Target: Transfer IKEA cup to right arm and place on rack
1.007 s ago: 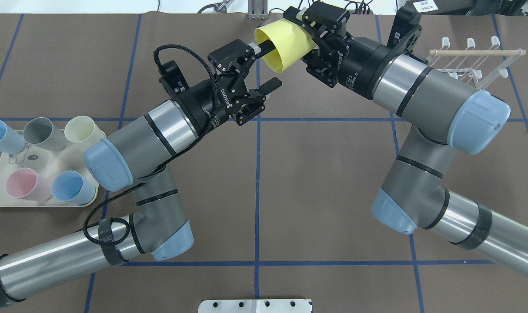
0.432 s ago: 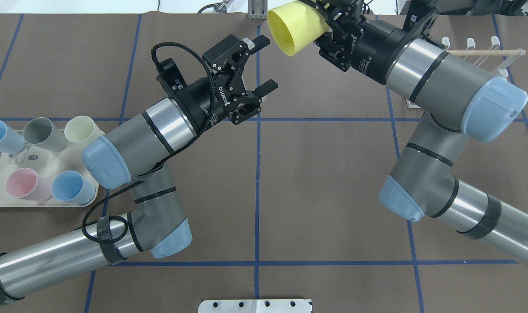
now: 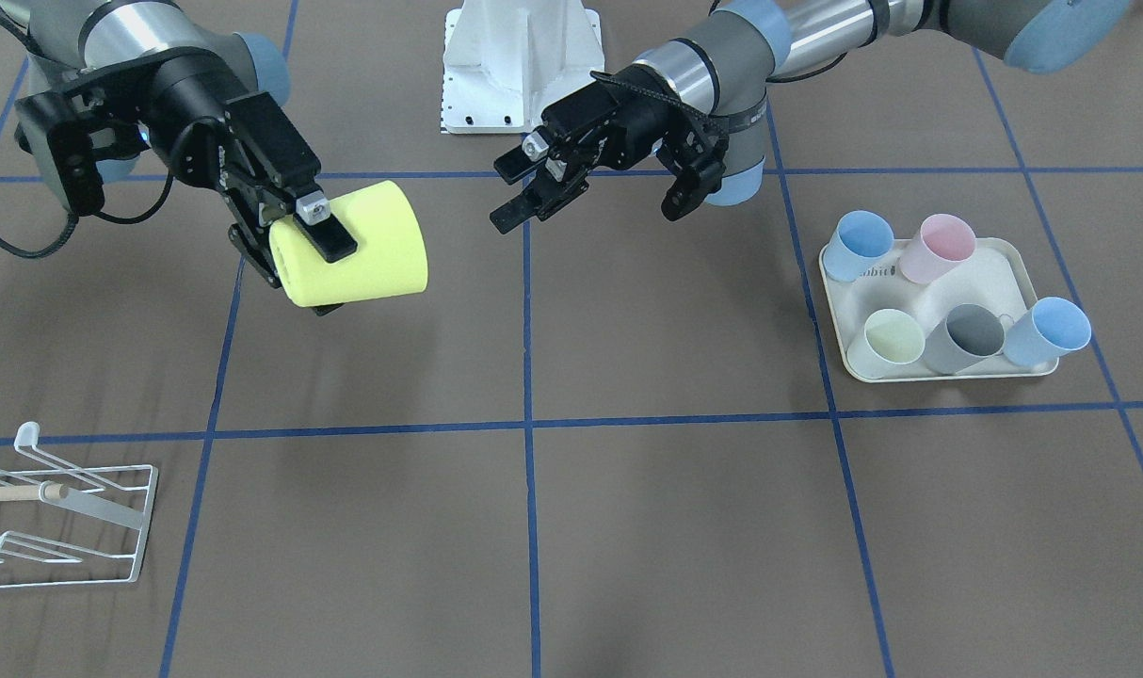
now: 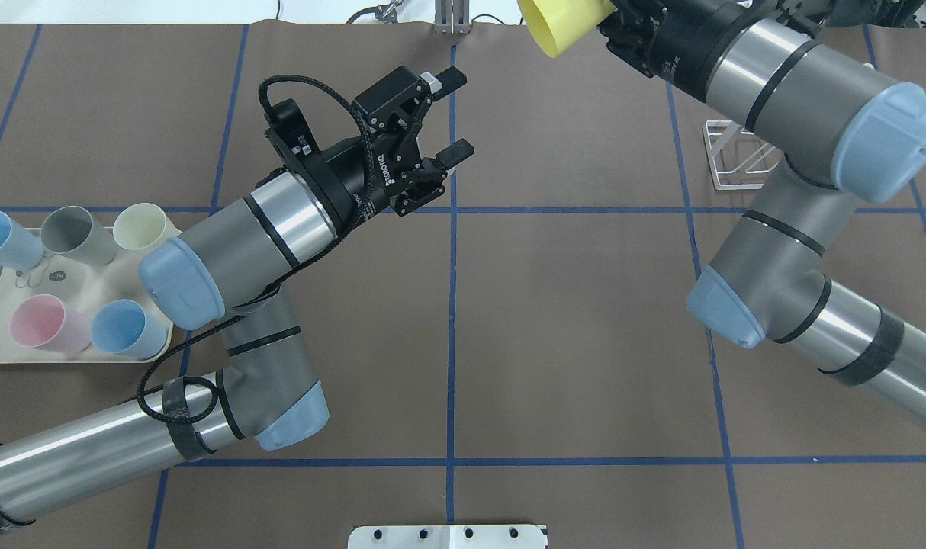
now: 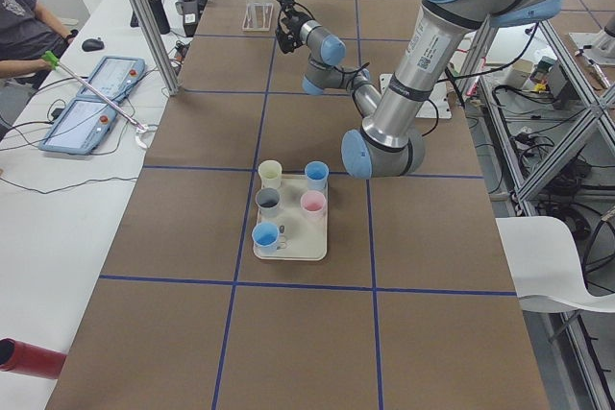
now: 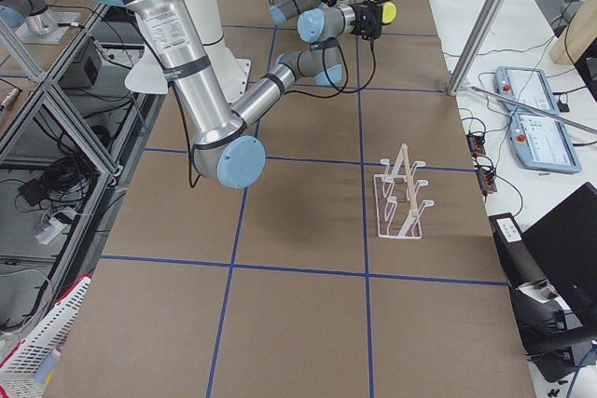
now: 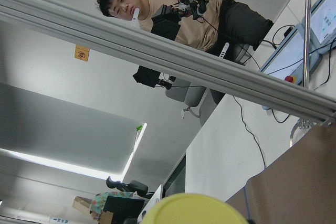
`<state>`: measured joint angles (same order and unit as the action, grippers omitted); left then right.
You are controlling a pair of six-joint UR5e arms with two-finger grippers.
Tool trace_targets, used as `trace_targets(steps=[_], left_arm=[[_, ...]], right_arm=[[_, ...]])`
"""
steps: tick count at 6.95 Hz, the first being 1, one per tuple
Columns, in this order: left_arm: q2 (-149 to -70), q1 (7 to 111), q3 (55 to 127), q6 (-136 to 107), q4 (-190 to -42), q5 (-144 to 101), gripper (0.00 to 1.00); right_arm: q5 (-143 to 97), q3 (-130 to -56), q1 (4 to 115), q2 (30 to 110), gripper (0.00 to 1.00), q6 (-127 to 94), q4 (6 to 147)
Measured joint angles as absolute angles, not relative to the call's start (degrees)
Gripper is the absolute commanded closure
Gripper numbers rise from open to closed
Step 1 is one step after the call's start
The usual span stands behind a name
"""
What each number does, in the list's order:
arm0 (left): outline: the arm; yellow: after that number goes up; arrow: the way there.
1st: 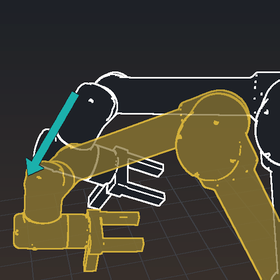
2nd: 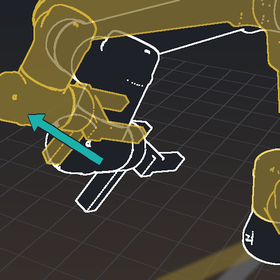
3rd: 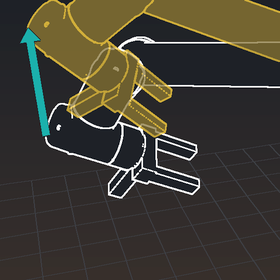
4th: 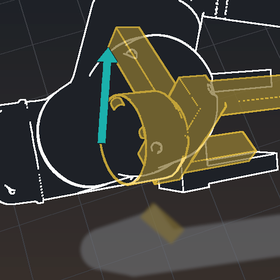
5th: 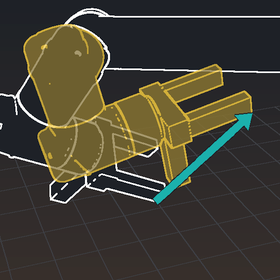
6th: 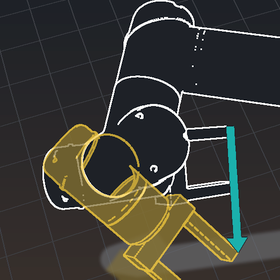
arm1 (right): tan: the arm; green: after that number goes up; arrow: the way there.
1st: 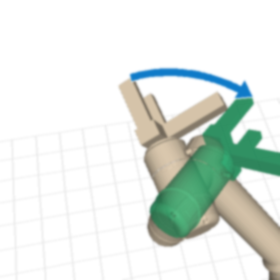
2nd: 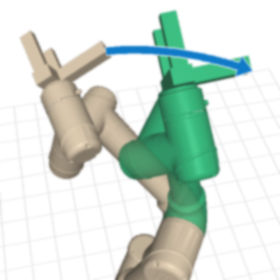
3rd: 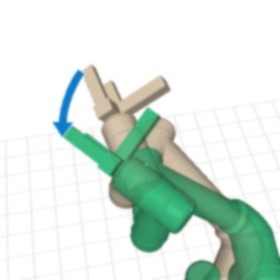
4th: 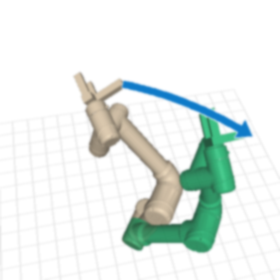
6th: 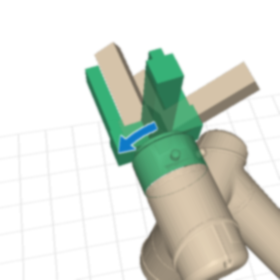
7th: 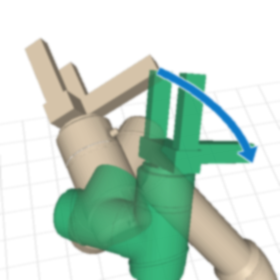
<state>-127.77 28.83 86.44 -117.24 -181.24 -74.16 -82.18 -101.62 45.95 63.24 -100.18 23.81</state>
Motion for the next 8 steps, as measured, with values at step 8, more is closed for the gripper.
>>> trace_targets(steps=[8], left_arm=[[-126.2, 34.5, 109.0, -91.6, -131.6, -73.8, 0.00]], right_arm=[[-81.2, -97.1, 58.6, 64.7, 0.92, -68.8, 47.5]])
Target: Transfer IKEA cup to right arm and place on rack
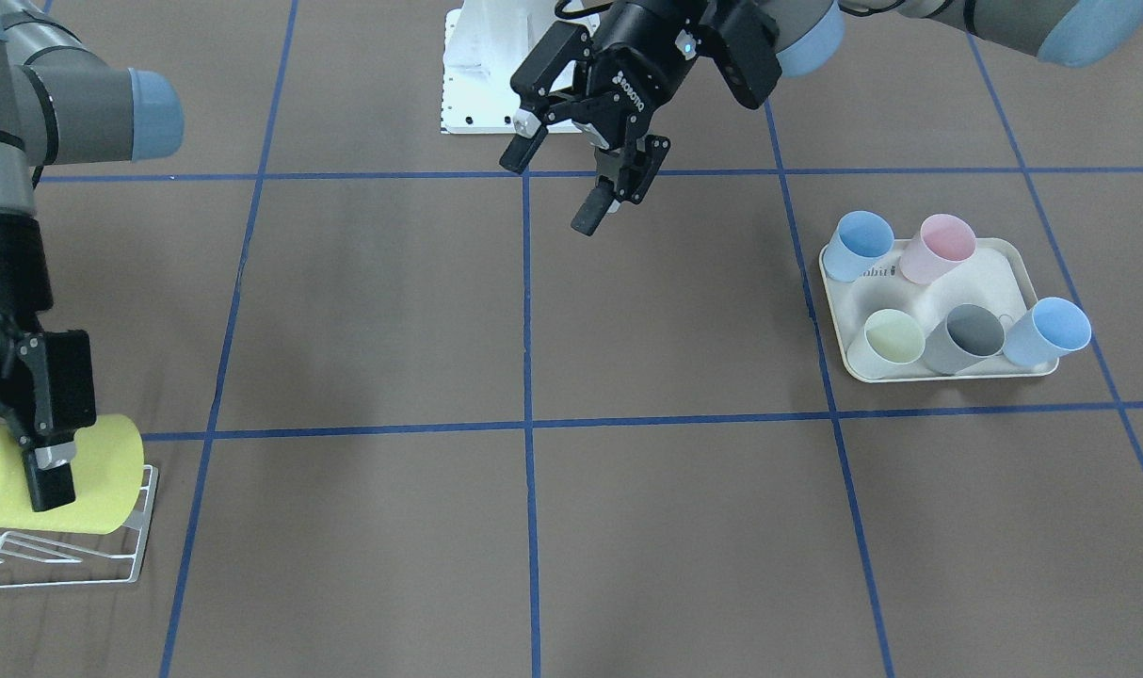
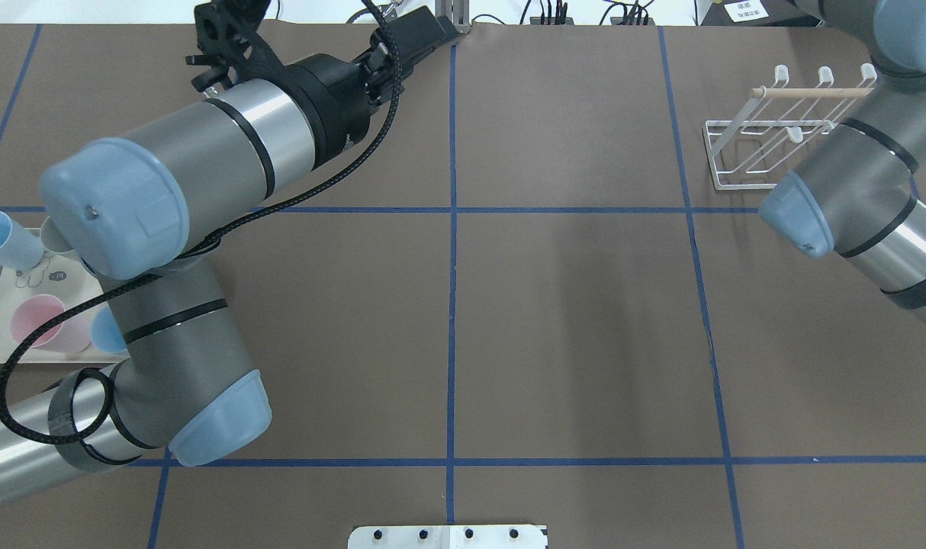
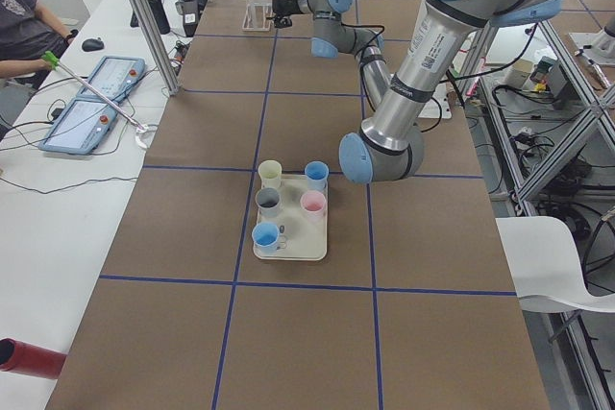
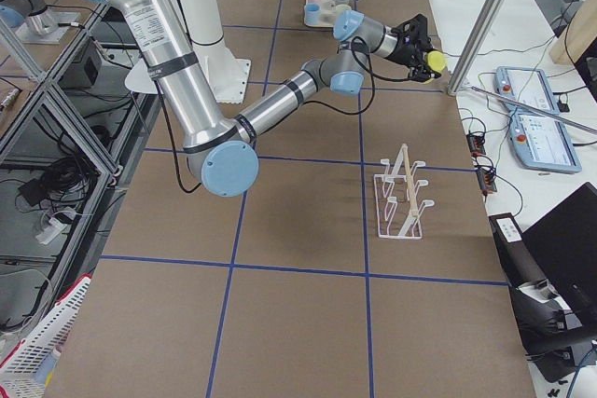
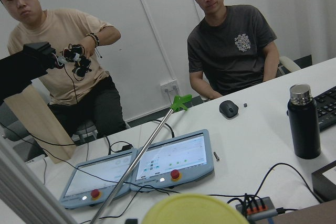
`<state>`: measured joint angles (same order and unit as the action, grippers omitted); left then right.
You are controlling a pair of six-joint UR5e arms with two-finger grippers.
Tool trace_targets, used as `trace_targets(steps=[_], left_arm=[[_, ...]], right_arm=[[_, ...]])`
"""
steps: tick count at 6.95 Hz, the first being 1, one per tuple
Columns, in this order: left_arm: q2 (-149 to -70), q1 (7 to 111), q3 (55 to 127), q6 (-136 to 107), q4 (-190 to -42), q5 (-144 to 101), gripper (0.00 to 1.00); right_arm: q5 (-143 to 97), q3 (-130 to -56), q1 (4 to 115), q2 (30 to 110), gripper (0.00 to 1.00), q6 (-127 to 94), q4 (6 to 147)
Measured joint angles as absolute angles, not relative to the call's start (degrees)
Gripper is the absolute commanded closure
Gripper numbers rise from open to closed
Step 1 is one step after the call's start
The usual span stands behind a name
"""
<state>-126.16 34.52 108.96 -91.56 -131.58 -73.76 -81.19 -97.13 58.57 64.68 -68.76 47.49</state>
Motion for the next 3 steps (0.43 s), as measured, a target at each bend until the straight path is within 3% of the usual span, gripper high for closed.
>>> trace_targets(steps=[3], left_arm=[[-121.8, 39.9, 109.3, -82.9, -125.8, -74.1, 0.00]], right_arm=[[-78.8, -93.7, 62.5, 68.6, 0.92, -60.8, 47.2]])
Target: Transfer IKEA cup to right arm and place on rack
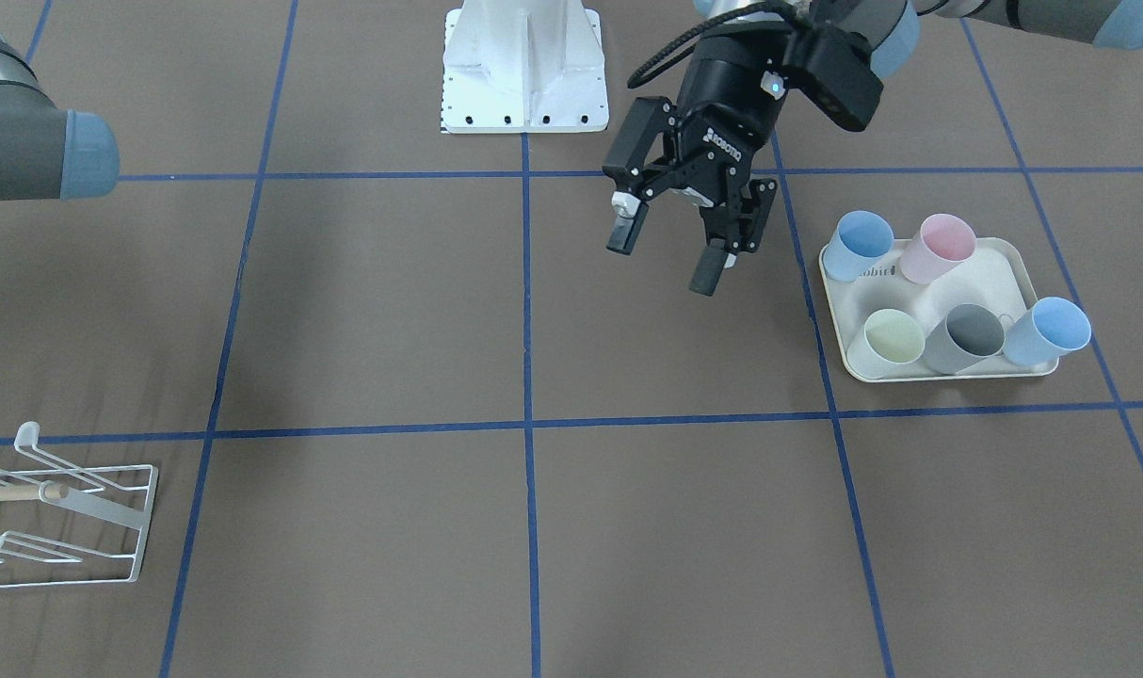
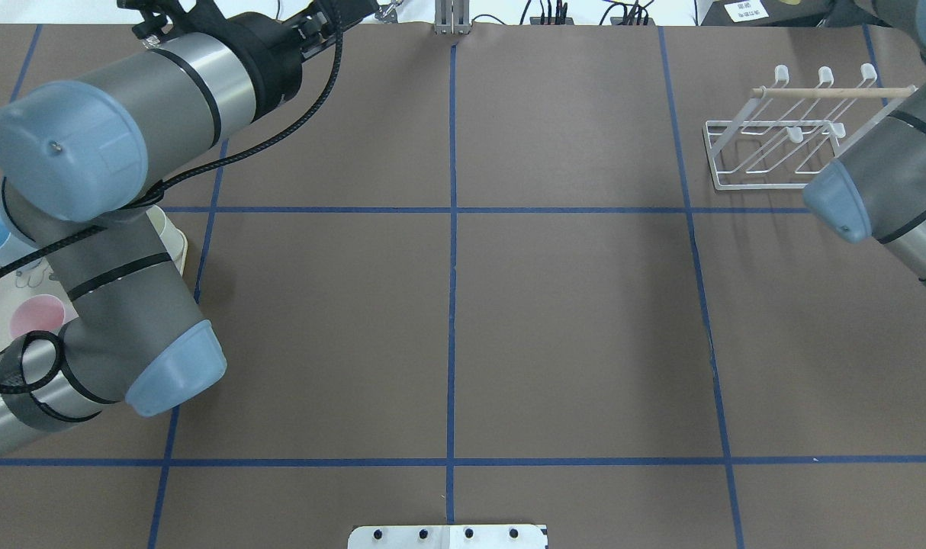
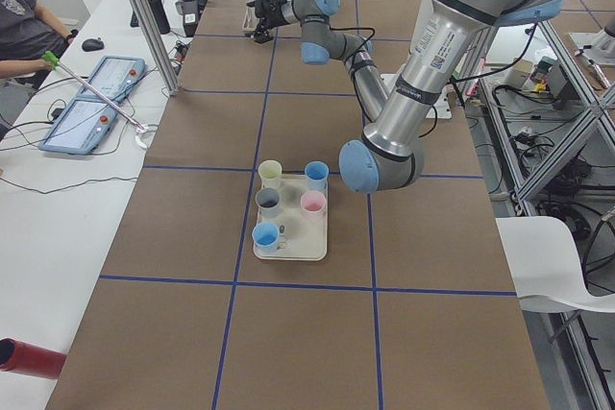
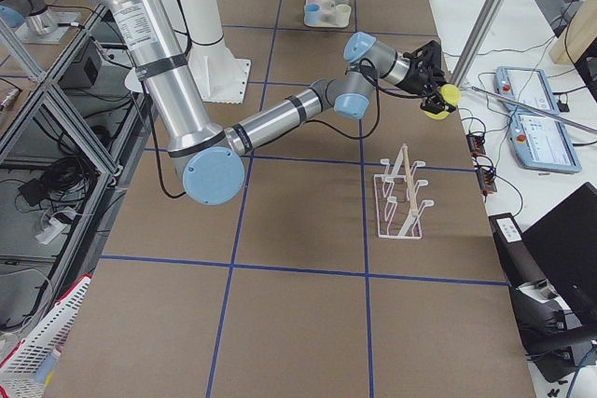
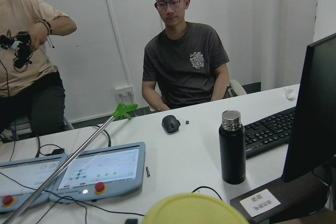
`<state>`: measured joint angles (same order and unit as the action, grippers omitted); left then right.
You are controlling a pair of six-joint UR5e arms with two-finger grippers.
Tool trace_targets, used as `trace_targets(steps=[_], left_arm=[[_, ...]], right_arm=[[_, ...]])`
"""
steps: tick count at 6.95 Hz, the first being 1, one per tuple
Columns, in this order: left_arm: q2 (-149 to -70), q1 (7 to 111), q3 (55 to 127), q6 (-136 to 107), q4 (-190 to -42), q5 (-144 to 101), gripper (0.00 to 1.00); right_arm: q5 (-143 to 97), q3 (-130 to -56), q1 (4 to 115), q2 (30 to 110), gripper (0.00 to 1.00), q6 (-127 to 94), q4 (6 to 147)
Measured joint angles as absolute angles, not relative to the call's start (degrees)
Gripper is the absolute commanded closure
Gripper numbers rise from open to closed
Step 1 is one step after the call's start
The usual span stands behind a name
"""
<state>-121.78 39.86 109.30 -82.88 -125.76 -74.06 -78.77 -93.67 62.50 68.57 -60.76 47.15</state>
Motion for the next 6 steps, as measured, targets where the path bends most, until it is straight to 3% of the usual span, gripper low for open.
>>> trace_targets(steps=[4, 6], left_arm=[[-116.6, 41.5, 109.4, -78.9, -125.2, -74.4, 0.00], [-116.1, 41.5, 109.3, -78.5, -125.1, -74.4, 0.00]], right_arm=[[-71.6, -95.3, 66.1, 77.9, 0.88, -51.4, 45.3], [-67.0, -90.6, 66.1, 79.5, 0.88, -50.9, 41.2]])
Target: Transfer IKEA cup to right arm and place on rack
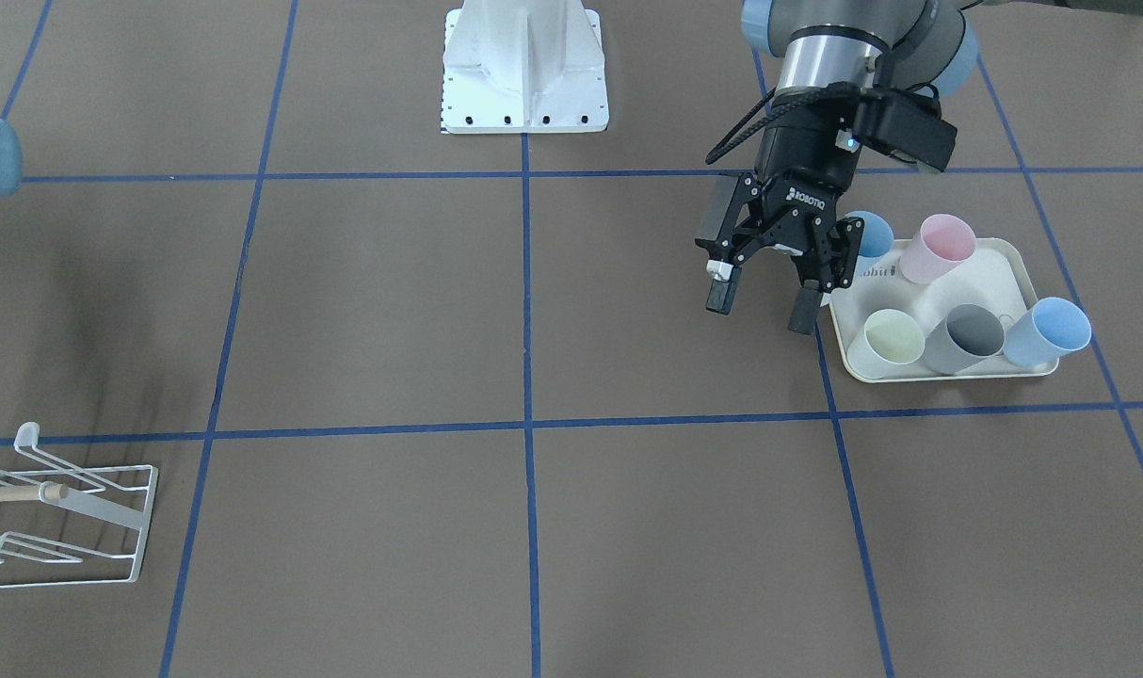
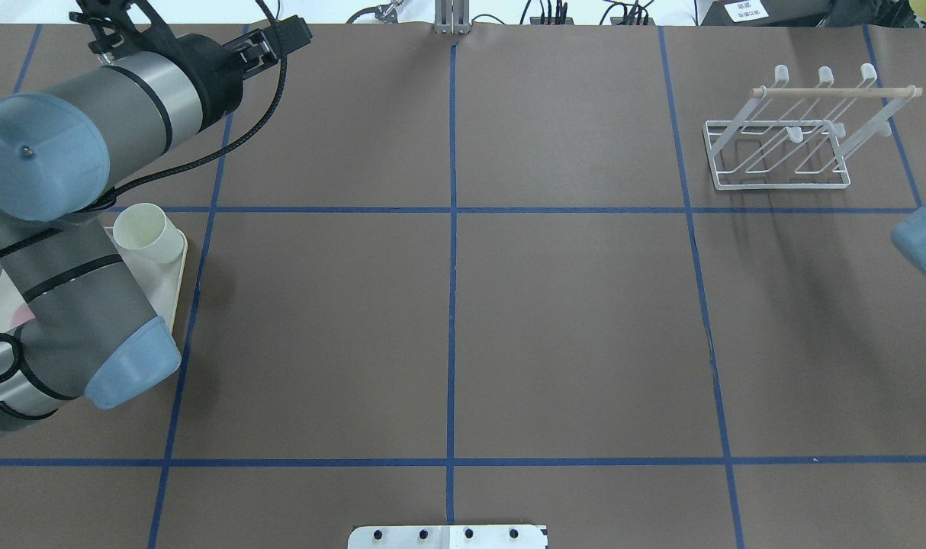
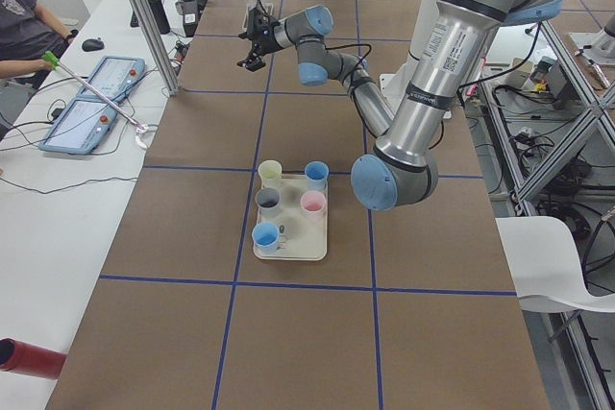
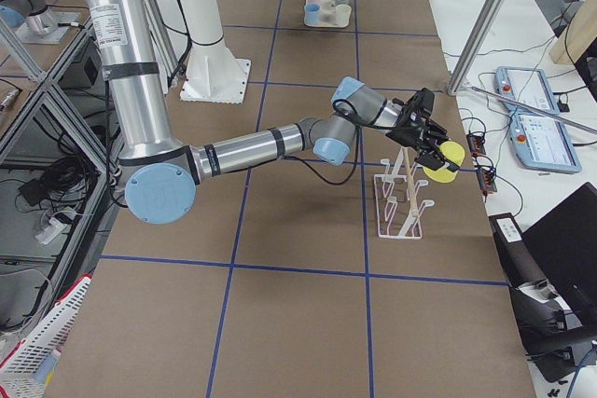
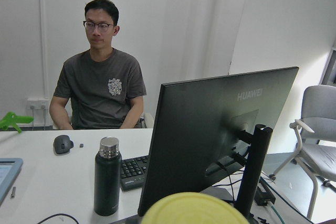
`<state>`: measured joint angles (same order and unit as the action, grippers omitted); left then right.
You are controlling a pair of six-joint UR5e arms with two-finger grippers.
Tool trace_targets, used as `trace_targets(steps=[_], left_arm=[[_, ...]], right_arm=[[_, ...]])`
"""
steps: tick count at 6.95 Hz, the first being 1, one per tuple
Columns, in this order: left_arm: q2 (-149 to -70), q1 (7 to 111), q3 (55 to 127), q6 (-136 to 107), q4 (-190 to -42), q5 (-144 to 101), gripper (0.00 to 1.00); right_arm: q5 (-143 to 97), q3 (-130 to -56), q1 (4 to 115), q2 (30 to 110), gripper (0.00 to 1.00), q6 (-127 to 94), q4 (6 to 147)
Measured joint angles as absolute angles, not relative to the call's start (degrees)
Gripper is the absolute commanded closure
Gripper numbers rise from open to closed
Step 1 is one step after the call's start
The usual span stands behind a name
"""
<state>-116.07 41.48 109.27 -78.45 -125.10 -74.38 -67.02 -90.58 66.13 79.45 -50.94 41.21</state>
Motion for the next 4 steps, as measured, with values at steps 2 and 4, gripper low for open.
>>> trace_targets(steps=[2, 4], left_arm=[[-116.0, 41.5, 109.0, -78.4, -125.1, -74.4, 0.00], [-115.9, 41.4, 108.9, -78.4, -125.1, -74.4, 0.00]], right_arm=[[-65.4, -81.9, 65.8, 78.4, 0.88, -50.8, 33.2], [-64.6, -79.3, 64.8, 77.1, 0.88, -50.5, 31.2]])
